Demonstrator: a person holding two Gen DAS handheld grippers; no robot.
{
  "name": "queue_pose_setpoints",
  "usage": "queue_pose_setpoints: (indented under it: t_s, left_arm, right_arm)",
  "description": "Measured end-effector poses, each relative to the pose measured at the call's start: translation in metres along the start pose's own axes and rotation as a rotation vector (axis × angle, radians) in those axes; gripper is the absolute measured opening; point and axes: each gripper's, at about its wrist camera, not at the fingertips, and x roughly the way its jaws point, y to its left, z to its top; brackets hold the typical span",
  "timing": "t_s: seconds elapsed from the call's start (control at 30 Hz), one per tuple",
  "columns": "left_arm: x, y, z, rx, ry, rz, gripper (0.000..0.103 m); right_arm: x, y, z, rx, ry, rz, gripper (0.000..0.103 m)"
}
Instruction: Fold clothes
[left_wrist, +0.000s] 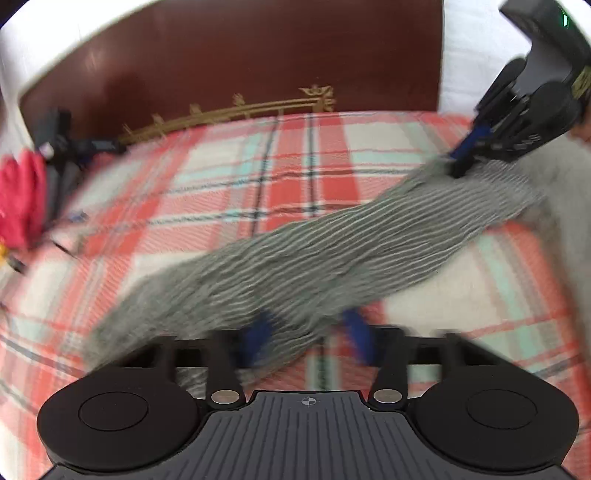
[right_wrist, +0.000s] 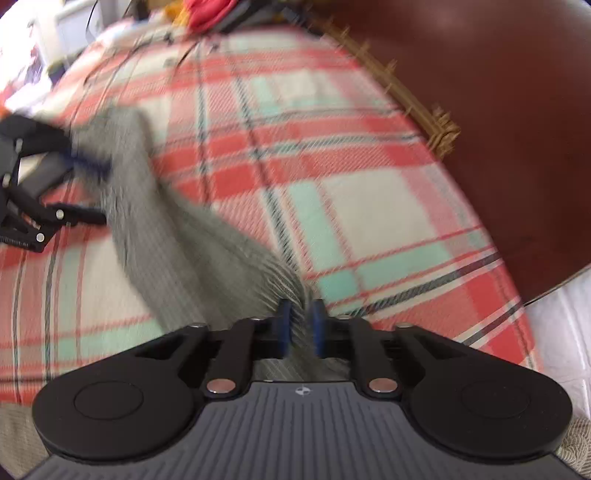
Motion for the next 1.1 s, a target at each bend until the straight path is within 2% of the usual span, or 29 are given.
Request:
queue_pose_setpoints:
  t_s: [0.03,0.13,0.23,0.27,0.3,0.33,0.4,0.43,0.47,0.53,0.7,0.8,0.87,1.1]
  left_arm:
    - [0.001,0.001,0.000,-0.009,0.001,-0.008,0.008]
    - [0.002,0.004,-0.002,-0.024,0.001,-0.022,0.005]
    - [0.000,0.003,-0.004,-0.026,-0.005,-0.019,0.005]
    - [-0.001,0.004,-0.005,-0.029,-0.007,-0.021,0.007]
    - [-0.003,0.006,-0.006,-0.038,-0.010,-0.029,0.016]
    - [-0.007,0.009,-0.008,-0.049,-0.016,-0.037,0.031]
    - [-0.019,0.018,-0.010,-0.079,-0.041,-0.043,0.053]
    - [-0.027,0.026,-0.010,-0.108,-0.065,-0.029,0.062]
    - [-0.032,0.035,-0.011,-0.144,-0.082,-0.013,0.067]
    - [-0.033,0.064,-0.016,-0.264,-0.072,0.036,0.071]
    - [-0.034,0.135,-0.027,-0.562,-0.046,0.157,0.072]
    - [-0.024,0.165,-0.039,-0.700,-0.005,0.163,0.072]
    - [-0.018,0.171,-0.044,-0.723,0.010,0.141,0.072]
    - [-0.006,0.155,-0.032,-0.609,0.006,0.122,0.073]
  right_arm:
    - [-0.004,-0.006,0.000,0.043,-0.043,-0.005,0.010]
    - [-0.008,-0.021,-0.002,0.170,-0.122,-0.069,0.009]
    - [0.011,-0.023,-0.008,0.214,-0.057,-0.228,0.012]
    - [0.014,-0.021,-0.011,0.217,-0.050,-0.238,0.013]
    - [0.015,-0.020,-0.013,0.219,-0.049,-0.240,0.017]
    - [0.010,-0.020,-0.013,0.223,-0.061,-0.222,0.023]
    - [-0.004,-0.022,-0.011,0.245,-0.109,-0.182,0.051]
    - [-0.011,-0.023,-0.010,0.254,-0.136,-0.162,0.054]
    - [-0.017,-0.022,-0.008,0.250,-0.154,-0.143,0.057]
    - [-0.027,-0.021,-0.003,0.244,-0.188,-0.108,0.062]
    - [-0.023,-0.015,0.010,0.263,-0.201,-0.051,0.068]
    - [-0.018,-0.008,0.015,0.271,-0.191,0.000,0.068]
    - [-0.015,-0.003,0.019,0.270,-0.185,0.031,0.068]
    - [0.014,0.032,0.042,0.150,-0.129,0.064,0.068]
